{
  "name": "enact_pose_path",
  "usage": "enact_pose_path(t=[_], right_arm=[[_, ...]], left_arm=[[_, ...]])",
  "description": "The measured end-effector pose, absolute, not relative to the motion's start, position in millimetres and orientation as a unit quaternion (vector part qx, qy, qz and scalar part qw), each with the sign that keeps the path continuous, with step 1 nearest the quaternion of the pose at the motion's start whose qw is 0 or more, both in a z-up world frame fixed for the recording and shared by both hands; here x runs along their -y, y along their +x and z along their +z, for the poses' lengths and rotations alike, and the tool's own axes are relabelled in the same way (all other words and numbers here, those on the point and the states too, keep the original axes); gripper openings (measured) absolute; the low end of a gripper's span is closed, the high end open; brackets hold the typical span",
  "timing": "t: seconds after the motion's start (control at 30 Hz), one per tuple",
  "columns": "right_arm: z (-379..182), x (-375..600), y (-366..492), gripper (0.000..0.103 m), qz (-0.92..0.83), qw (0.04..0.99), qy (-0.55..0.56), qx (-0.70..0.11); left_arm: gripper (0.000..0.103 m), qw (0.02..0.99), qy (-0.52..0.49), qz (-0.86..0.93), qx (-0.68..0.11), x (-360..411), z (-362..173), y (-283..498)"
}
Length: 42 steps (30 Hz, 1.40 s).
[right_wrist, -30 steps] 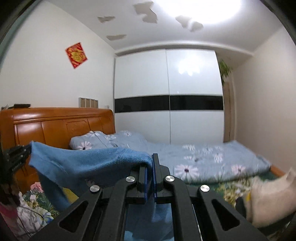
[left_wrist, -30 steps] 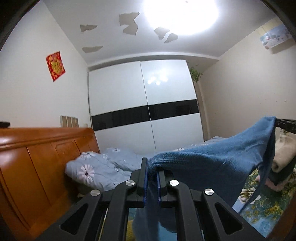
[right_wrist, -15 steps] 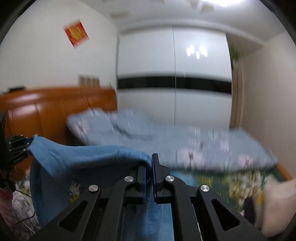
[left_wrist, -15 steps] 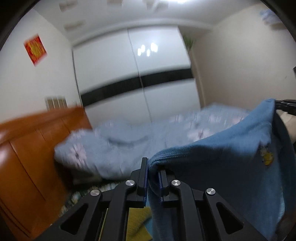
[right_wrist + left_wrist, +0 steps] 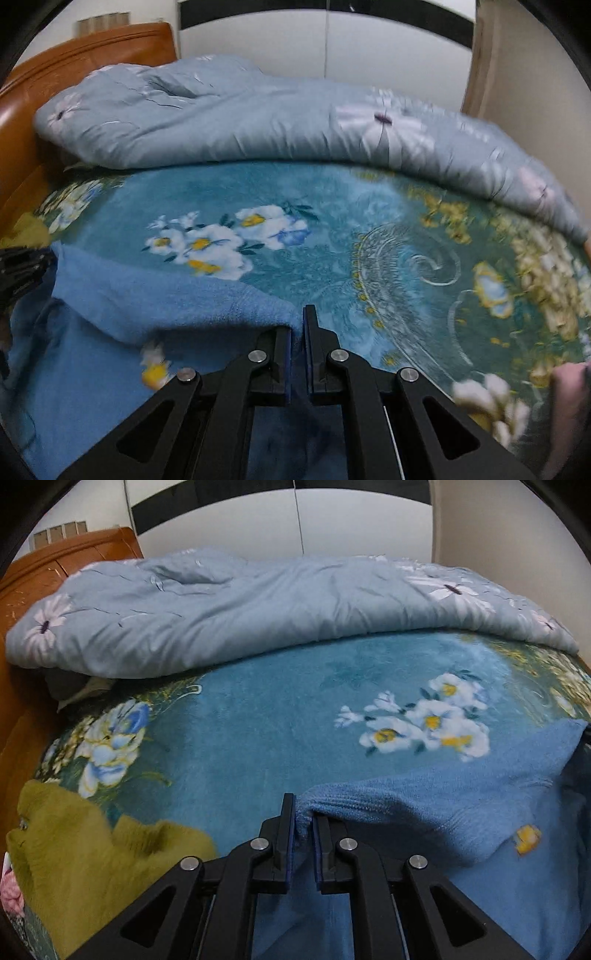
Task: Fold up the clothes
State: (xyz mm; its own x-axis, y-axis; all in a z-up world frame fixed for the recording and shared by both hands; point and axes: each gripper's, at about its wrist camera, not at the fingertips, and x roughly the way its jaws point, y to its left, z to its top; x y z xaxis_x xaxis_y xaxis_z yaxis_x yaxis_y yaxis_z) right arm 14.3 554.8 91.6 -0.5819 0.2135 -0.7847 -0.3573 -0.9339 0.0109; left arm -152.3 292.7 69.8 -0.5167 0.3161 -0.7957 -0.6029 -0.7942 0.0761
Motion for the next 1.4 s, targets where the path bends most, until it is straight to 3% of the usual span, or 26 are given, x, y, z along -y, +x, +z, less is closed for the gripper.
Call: enact_pose_path(t=[0.2, 0.4, 0.47, 0.5, 0.57, 0.63, 0.7, 0.87, 1.17, 1.4], right_arm=[[58.2, -586.9, -36.9, 0.004, 0.861, 0.167, -0.462, -0.132], [35.7, -585.2, -43.9, 0.005, 0.852, 0.165, -0.483, -0.118], [41.1, -584.4, -39.2, 0.011, 0.853, 0.161, -0.482, -0.119], [45.6, -581.7, -33.8, 0.013, 0.855, 0.158, -0.481, -0.115], [54.7, -575.5, -21.1, 0.030, 0.859, 0.153, -0.477, -0.105], [64.1, -566.7, -1.4, 0.036, 0.866, 0.147, -0.469, -0.088], [72.5, -555.7, 27.6, 0.037, 0.870, 0.148, -0.463, -0.078], [71.4, -522.9, 102.2, 0.039, 0.872, 0.103, -0.461, -0.126], [43.8, -468.7, 198.0, 0.044, 0.856, 0.094, -0.462, -0.209], [44.5, -438.8, 199.9, 0.046, 0.860, 0.102, -0.468, -0.176]], left_arm=[[0.009, 0.258, -0.485, 0.825, -0.131, -313.8, 38.2, -207.0], [0.011, 0.256, -0.511, 0.813, -0.113, -316.2, 13.2, -217.2], [0.012, 0.266, -0.514, 0.810, -0.097, -311.6, 16.8, -215.0], [0.017, 0.272, -0.515, 0.808, -0.089, -308.3, 19.6, -212.7], [0.032, 0.287, -0.521, 0.800, -0.081, -299.7, 26.5, -204.5], [0.042, 0.290, -0.508, 0.807, -0.083, -288.0, 39.9, -192.2], [0.044, 0.283, -0.479, 0.826, -0.090, -271.8, 56.1, -171.7], [0.061, 0.285, -0.407, 0.864, -0.077, -217.8, 80.7, -101.6], [0.062, 0.274, -0.397, 0.872, -0.079, -162.2, 61.4, -8.0], [0.062, 0.250, -0.389, 0.884, -0.073, -137.1, 73.4, 5.8]])
